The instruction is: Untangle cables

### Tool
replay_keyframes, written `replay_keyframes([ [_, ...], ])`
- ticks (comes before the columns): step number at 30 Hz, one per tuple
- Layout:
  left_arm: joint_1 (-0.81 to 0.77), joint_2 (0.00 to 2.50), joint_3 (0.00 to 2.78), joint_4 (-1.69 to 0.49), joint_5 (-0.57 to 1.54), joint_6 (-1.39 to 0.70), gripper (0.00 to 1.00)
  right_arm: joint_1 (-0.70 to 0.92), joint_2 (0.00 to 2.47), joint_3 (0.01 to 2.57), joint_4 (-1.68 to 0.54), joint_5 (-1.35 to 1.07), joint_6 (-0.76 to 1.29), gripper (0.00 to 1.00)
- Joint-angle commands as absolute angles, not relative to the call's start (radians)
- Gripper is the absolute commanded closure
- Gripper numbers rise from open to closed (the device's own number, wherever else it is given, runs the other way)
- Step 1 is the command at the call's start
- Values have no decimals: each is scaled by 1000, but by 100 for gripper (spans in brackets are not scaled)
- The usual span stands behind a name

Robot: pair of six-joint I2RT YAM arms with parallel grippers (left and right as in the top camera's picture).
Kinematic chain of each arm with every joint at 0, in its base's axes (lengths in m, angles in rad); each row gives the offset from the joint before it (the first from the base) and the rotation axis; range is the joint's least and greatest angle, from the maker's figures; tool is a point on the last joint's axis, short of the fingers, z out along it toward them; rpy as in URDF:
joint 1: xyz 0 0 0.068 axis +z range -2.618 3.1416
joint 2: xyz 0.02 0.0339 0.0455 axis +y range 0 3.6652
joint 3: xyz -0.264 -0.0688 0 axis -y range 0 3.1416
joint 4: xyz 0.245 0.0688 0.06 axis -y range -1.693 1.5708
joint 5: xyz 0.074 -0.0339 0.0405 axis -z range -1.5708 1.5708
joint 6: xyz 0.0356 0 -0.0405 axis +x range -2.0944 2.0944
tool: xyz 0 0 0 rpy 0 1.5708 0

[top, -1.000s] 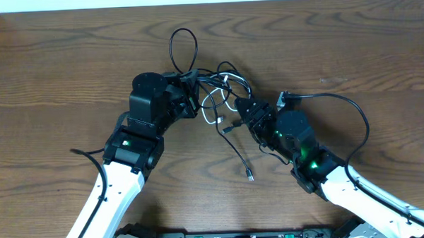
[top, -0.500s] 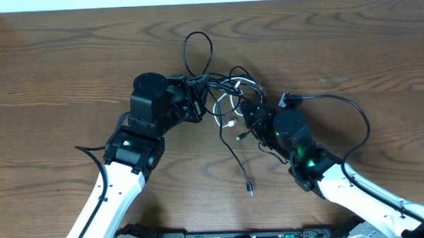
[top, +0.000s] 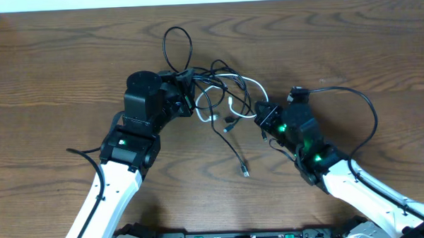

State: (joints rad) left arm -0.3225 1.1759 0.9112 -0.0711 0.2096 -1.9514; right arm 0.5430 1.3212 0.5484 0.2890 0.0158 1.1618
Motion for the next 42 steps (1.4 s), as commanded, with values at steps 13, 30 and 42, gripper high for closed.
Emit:
replay_keyframes([
  [13, -319, 1154, 929, -70, 292, -956, 92, 403, 1325, 555, 280, -201, 929, 59],
  [30, -319, 1154, 929, -46, 678, -381, 92, 400, 1325, 555, 402, -394, 651, 24],
  [42, -320, 1154, 929, -40, 885, -217, 92, 400, 1325, 555, 404, -400, 627, 23],
])
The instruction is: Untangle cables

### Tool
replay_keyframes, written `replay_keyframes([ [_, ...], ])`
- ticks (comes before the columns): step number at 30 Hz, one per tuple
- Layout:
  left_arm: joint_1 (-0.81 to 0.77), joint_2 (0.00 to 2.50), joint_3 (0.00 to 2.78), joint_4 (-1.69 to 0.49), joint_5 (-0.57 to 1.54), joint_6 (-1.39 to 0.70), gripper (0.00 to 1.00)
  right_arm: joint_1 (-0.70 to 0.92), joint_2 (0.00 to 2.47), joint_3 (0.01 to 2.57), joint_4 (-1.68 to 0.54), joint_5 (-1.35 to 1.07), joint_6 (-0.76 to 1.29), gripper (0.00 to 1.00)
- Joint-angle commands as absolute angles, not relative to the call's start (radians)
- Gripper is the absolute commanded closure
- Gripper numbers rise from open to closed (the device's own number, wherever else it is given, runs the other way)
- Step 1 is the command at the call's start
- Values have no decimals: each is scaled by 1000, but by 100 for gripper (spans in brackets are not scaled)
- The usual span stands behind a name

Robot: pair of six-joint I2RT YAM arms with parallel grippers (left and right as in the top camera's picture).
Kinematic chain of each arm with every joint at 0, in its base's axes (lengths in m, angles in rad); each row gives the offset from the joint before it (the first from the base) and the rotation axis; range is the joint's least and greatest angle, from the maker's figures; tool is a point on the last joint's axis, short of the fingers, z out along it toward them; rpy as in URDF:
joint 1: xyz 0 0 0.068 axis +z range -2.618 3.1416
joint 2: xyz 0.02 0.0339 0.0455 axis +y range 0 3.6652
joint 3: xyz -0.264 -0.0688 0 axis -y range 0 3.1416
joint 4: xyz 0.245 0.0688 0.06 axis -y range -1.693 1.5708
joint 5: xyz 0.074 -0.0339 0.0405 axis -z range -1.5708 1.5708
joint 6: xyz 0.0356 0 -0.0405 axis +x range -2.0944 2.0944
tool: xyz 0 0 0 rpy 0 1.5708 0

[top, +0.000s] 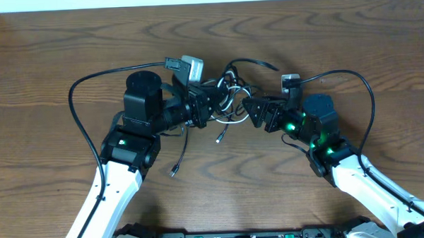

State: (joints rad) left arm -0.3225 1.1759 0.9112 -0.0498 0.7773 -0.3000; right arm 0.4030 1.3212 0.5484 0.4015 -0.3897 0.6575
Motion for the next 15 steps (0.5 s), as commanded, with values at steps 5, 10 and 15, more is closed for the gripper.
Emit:
replay_keyframes([
  [5, -320, 1154, 929, -41, 963, -171, 92, 400, 1325, 555, 408, -400, 627, 28],
  [10, -320, 1155, 929, -44, 1055, -106, 92, 400, 1325, 555, 414, -399, 627, 55],
  [15, -320, 1156, 928, -56, 1062, -85, 92, 400, 1325, 555, 416, -399, 635, 93],
])
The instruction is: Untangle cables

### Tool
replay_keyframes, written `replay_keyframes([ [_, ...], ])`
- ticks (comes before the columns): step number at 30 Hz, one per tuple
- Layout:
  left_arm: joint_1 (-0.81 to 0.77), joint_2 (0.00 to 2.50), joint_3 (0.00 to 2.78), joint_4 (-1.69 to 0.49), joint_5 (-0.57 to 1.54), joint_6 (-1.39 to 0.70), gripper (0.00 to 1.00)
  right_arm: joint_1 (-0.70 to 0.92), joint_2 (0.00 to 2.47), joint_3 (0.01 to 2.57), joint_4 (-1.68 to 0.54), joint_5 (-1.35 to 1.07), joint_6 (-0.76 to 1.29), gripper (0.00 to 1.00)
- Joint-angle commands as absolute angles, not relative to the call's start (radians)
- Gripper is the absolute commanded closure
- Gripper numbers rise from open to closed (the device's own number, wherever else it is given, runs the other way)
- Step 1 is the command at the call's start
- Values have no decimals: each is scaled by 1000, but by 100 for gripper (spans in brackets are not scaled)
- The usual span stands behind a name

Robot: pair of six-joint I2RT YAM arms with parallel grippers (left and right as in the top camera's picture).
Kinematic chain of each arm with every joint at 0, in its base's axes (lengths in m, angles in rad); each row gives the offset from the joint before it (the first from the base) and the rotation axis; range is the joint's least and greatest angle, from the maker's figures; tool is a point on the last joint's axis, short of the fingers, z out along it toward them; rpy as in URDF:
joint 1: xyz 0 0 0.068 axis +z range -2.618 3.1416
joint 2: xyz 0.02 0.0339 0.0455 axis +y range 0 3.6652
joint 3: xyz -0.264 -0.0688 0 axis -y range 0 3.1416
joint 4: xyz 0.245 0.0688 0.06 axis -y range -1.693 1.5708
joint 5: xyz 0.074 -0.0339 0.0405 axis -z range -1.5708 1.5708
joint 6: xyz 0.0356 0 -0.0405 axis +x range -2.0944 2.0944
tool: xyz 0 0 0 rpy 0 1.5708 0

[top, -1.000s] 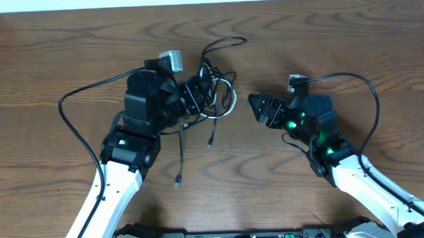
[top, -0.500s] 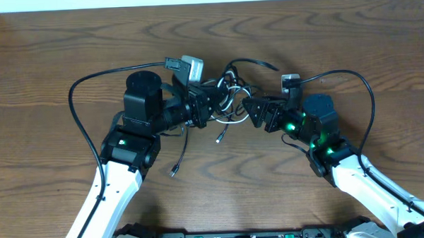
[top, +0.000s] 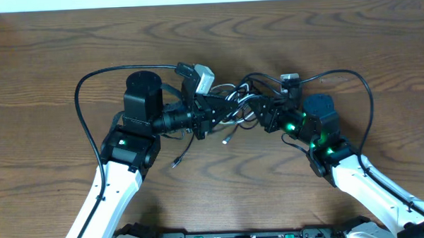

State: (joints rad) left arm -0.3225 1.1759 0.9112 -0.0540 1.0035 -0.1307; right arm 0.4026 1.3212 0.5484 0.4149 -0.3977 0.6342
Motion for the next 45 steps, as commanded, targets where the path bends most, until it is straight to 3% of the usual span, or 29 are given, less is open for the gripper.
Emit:
replay_keyframes([
  [1, -320, 1156, 927, -56, 1061, -84, 90, 400, 1325, 555, 416, -398, 635, 98],
  [4, -320, 1156, 927, -64, 1030, -82, 78, 397, 1325, 555, 416, -398, 640, 99],
  [8, -320, 1156, 927, -95, 955, -82, 71, 378, 1325, 555, 410, -396, 686, 99],
  [11, -320, 1156, 926, -120, 914, -82, 53, 363, 1325, 555, 383, -395, 702, 99],
  [12, -320, 1156, 926, -128, 882, -82, 42, 352, 1325, 555, 368, -396, 719, 99],
  [18, -320, 1156, 926, -179, 736, -82, 19, 313, 1325, 555, 324, -408, 756, 99],
  [31, -320, 1156, 926, -204, 664, -83, 17, 287, 1325, 555, 322, -434, 903, 99],
  [45, -320, 1156, 926, -205, 665, -87, 16, 287, 1325, 555, 502, -616, 827, 99],
])
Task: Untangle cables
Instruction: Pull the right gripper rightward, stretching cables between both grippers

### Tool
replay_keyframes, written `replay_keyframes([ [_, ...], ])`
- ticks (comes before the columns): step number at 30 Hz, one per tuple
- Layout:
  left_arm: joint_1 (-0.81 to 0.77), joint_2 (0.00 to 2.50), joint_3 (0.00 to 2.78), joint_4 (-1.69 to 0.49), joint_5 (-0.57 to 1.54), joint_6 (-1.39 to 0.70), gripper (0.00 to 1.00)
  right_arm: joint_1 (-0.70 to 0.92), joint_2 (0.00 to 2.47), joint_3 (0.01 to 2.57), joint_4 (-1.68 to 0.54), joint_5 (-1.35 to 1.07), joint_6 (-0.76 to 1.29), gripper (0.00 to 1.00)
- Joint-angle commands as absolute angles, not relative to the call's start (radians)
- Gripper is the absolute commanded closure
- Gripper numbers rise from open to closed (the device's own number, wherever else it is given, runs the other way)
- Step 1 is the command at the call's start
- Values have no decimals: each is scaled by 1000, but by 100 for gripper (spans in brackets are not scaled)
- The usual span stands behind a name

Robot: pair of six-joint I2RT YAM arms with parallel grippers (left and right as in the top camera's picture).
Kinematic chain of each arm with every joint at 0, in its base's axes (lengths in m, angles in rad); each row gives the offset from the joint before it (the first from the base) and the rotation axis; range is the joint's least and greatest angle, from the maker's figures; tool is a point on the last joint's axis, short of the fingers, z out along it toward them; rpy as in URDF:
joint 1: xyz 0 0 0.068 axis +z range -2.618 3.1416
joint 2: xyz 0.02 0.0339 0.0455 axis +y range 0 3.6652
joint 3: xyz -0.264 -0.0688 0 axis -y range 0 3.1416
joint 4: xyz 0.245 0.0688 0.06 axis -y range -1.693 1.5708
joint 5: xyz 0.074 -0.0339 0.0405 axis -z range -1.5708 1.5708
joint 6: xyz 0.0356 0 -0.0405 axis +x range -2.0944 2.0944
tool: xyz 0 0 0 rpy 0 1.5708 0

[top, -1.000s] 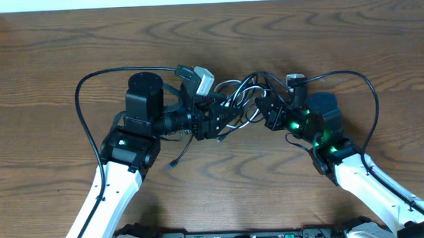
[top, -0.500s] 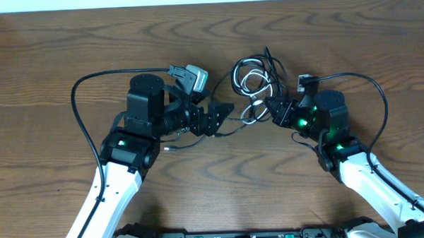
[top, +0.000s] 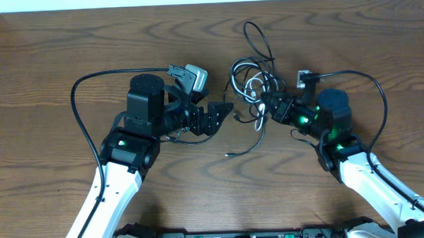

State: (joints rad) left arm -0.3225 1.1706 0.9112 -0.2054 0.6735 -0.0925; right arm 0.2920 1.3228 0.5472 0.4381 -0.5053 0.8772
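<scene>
The cable tangle (top: 251, 81) lies at the table's centre right, black loops (top: 257, 38) reaching toward the far edge and a white cable (top: 249, 89) wound through them. My right gripper (top: 268, 106) is shut on the tangle's right lower part. One thin black cable end (top: 232, 154) trails down from there onto the wood. My left gripper (top: 217, 116) points right, a short gap left of the tangle, its fingers spread with nothing seen between them.
Each arm's own black lead arcs over the table: one loop left of the left arm (top: 74, 102), one right of the right arm (top: 379, 99). The white table edge runs along the top.
The tangle has left my left gripper and sits further right and farther away, held by the right gripper alone. The left gripper has opened and drawn back left. The loose end now trails under the right gripper.
First both grippers held the spread-out tangle at its two sides on the table. Then they stood close together with the bundle bunched between them and a loose end hanging under the left gripper. Now only the right gripper holds it.
</scene>
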Motion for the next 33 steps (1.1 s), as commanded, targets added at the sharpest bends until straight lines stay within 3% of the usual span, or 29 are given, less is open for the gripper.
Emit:
replay_keyframes([
  [1, -320, 1156, 926, -205, 667, -87, 16, 287, 1325, 555, 531, -646, 810, 99],
  [12, -320, 1156, 926, -221, 651, -81, 16, 287, 1325, 555, 724, -891, 699, 99],
  [17, -320, 1156, 926, -259, 498, -83, 16, 287, 1325, 555, 802, -984, 678, 99],
  [24, -320, 1156, 926, -302, 364, -83, 16, 287, 1325, 555, 820, -1016, 674, 99],
  [33, -320, 1156, 926, -303, 365, -83, 16, 287, 1325, 555, 936, -1114, 676, 99],
])
